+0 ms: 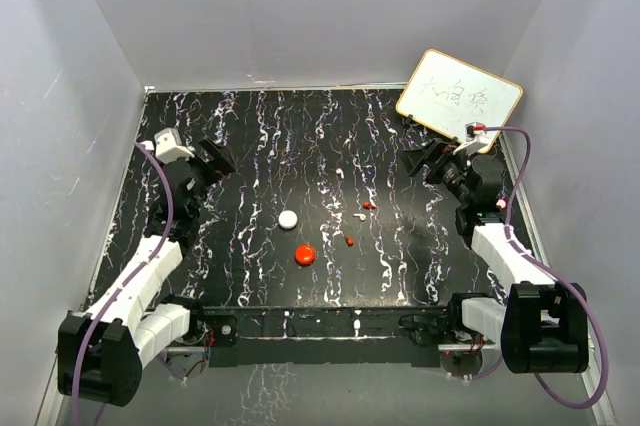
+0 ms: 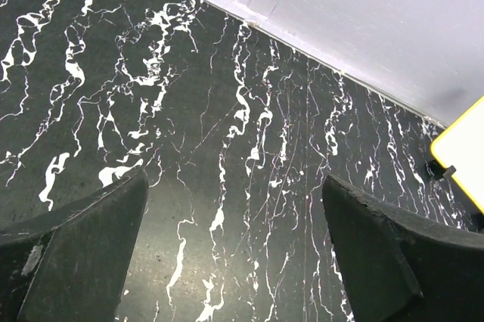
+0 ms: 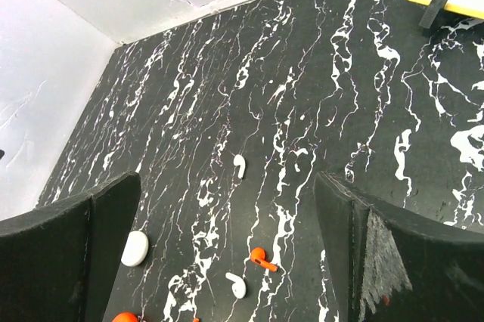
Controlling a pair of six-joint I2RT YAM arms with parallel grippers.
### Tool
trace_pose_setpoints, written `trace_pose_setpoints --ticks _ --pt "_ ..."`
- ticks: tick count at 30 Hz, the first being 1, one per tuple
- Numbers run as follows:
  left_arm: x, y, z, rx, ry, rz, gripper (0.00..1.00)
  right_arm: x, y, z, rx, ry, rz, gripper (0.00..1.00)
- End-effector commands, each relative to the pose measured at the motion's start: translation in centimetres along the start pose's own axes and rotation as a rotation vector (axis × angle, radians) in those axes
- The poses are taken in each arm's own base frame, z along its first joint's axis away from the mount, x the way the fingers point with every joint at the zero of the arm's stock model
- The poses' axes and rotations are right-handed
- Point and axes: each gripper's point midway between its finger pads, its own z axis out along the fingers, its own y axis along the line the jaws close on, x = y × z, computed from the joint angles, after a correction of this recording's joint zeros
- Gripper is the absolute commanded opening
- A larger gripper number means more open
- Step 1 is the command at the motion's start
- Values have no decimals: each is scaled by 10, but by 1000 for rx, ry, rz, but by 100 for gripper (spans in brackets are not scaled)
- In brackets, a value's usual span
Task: Insert the wireless bluetooth earbuds into the charging case
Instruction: Pick up the charging case at the center of the board.
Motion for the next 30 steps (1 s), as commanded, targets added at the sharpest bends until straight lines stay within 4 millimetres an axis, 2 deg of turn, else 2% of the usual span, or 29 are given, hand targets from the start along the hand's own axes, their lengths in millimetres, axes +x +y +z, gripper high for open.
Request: trace_pose_setpoints --ticks 1,12,15,17,20,24,27,30 --pt "-18 -13 -7 64 -63 -11 99 -23 15 2 -38 -53 -2 98" --pt "7 -31 0 134 99 6 99 -28 0 2 57 -18 -82 98" --pt "19 -40 2 189 165 33 99 -18 7 7 44 49 -107 98" --pt "32 -45 1 217 223 34 99 -1 22 18 27 113 -148 98" --pt "53 -45 -3 199 291 54 99 42 56 39 -35 247 -208 98" --pt "76 -45 -18 207 352 44 99 91 92 58 -154 400 -168 98" --pt "83 -43 -28 206 365 23 99 127 116 66 -250 491 -131 96" --pt "82 -34 -32 165 361 35 99 160 137 72 -320 586 -138 93"
